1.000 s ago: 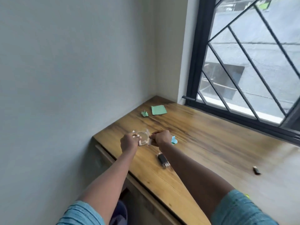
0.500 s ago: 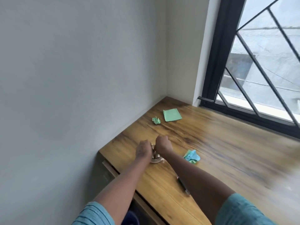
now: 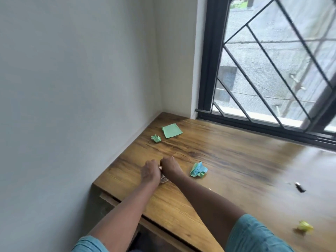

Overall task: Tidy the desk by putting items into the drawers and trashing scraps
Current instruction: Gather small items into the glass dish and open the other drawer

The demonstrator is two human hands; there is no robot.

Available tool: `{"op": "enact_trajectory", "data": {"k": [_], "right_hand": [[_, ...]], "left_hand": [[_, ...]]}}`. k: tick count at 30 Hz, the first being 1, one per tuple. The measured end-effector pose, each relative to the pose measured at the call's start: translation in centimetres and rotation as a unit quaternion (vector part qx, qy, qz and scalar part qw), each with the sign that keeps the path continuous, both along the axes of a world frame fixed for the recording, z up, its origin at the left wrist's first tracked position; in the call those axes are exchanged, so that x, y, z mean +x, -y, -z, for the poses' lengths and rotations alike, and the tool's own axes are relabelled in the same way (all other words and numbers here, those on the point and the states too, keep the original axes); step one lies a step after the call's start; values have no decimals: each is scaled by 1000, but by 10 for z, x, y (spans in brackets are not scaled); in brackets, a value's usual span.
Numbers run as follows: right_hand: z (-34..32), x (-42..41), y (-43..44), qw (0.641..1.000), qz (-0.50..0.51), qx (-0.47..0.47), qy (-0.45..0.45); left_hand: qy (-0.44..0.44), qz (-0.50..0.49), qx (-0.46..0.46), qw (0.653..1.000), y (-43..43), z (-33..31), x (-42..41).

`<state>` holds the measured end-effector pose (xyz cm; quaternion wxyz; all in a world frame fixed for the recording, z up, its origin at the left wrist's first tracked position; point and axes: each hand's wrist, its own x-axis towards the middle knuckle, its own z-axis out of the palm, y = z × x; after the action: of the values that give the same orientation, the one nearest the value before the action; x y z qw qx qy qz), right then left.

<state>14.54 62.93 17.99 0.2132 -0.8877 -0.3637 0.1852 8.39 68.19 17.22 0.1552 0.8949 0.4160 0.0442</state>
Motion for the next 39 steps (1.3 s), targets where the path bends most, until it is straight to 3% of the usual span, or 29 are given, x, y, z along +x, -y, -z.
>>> {"op": "enact_trajectory", "data": {"k": [7, 13, 19, 23, 31, 39], "right_hand": [[0, -8, 65, 988, 133, 56, 57], [13, 1, 127, 970, 220, -42, 94], [29, -10, 145, 969, 186, -129, 93], [24, -9, 132, 973, 198, -94, 74], [-4, -17, 45, 983, 166, 79, 24], [8, -16, -7, 996, 87, 23, 10]], "left_hand": [[79, 39, -31, 996, 35, 0, -4], [102, 107, -48, 988, 89, 10, -10], [119, 125, -58, 983, 109, 19, -22], [145, 103, -46, 983, 91, 16, -30], [211, 31, -13, 977, 25, 9, -42], [174, -23, -27, 984, -15, 15, -57]]}}
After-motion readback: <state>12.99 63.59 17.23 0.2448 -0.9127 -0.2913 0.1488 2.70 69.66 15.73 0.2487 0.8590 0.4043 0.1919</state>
